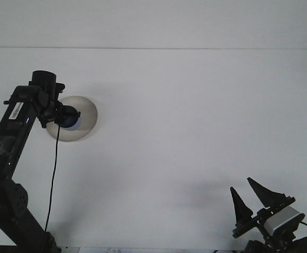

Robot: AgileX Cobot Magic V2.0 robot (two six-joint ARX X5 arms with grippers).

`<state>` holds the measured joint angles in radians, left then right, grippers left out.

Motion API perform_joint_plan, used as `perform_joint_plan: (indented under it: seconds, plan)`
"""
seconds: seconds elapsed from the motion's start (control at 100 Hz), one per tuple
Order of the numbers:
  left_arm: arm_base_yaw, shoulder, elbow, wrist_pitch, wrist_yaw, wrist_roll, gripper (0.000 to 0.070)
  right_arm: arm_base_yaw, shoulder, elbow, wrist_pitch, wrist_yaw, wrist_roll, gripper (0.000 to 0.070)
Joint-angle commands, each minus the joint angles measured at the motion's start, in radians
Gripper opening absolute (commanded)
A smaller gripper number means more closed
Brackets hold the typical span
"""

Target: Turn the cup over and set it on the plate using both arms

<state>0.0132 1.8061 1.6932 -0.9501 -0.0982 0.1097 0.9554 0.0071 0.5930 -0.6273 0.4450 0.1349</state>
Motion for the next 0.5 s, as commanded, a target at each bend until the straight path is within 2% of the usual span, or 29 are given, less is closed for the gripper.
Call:
perform_joint_plan:
  seconds: [0.0, 0.37, 0.43, 0.49]
  plan:
    - [0.007, 0.048, 0.043, 0.011, 0.014, -0.021, 0.0006, 0.011, 0.000, 0.007, 0.004, 0.000, -0.006, 0.0390]
    - [0.026, 0.145, 0.078, 0.048, 0.013, -0.026, 0.0012, 0.011, 0.000, 0.007, -0.001, 0.000, -0.005, 0.0390]
    - [0.027, 0.145, 0.078, 0.053, 0.013, -0.037, 0.0047, 0.011, 0.000, 0.007, -0.001, 0.000, -0.004, 0.0390]
    - [0.029, 0.145, 0.080, 0.052, 0.013, -0.052, 0.0176, 0.011, 0.000, 0.007, -0.001, 0.000, -0.005, 0.0390]
